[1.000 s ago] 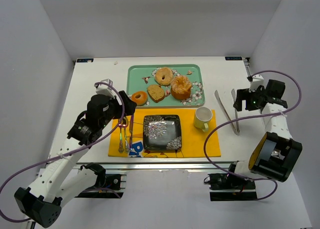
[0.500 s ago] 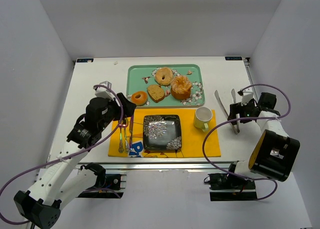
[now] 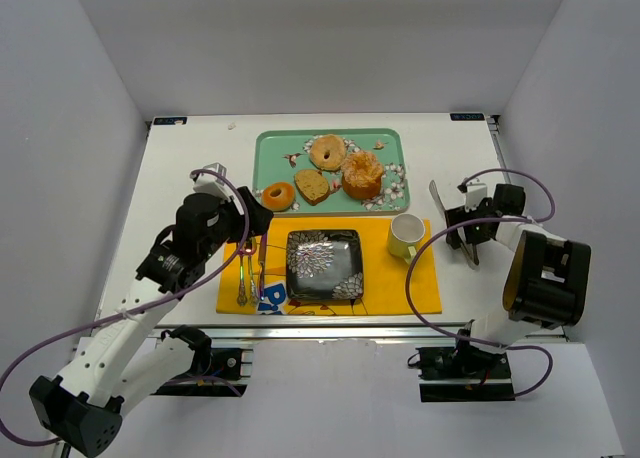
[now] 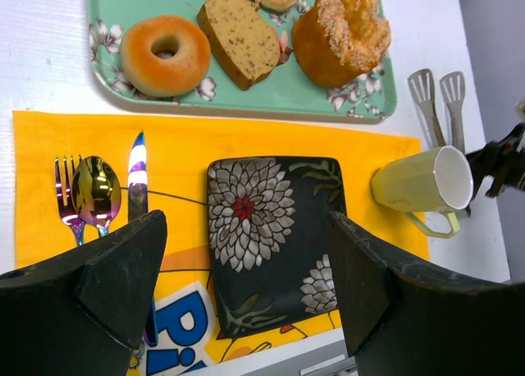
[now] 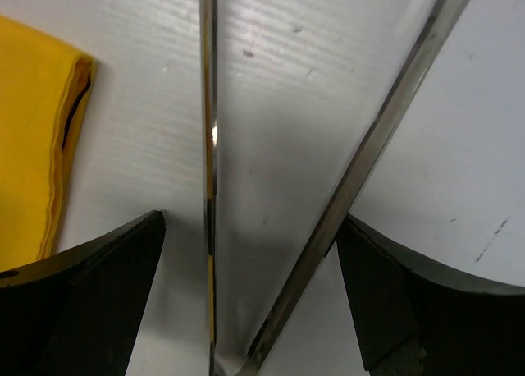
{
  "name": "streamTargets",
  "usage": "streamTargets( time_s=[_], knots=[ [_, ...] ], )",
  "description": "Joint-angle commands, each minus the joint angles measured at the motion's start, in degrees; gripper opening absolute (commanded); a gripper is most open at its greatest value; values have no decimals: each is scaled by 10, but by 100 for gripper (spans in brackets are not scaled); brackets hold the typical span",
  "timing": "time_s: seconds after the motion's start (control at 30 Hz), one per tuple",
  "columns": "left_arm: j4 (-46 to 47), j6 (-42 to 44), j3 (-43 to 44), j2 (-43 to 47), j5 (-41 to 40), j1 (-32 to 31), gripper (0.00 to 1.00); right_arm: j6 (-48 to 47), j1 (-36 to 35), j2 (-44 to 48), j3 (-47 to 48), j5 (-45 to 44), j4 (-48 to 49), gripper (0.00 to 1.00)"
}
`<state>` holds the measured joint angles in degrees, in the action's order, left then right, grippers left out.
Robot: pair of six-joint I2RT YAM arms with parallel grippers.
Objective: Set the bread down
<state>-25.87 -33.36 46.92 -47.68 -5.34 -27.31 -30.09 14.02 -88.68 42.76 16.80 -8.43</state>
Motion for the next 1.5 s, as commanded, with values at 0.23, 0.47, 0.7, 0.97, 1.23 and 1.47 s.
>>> streamTargets(
  time_s=[0.23,0.47,0.7,0.97,1.23,1.47],
  knots=[
    [-14,6,32,-12,-7,2,88,29,-7,-51,29,-32,54,67],
    [-9,8,34,-18,-7,2,88,16,-7,-16,35,-14,37,36],
    [-6,9,34,-14,-5,2,88,27,-25,58,134,63,-24,0],
    [-3,6,39,0,-6,2,88,56,-188,72,248,90,-61,17],
    [-38,-7,43,43,-31,2,88,99,-335,-26,353,89,-64,29],
    [-81,-27,44,87,-61,2,88,124,-413,-119,443,106,-67,36]
  ],
)
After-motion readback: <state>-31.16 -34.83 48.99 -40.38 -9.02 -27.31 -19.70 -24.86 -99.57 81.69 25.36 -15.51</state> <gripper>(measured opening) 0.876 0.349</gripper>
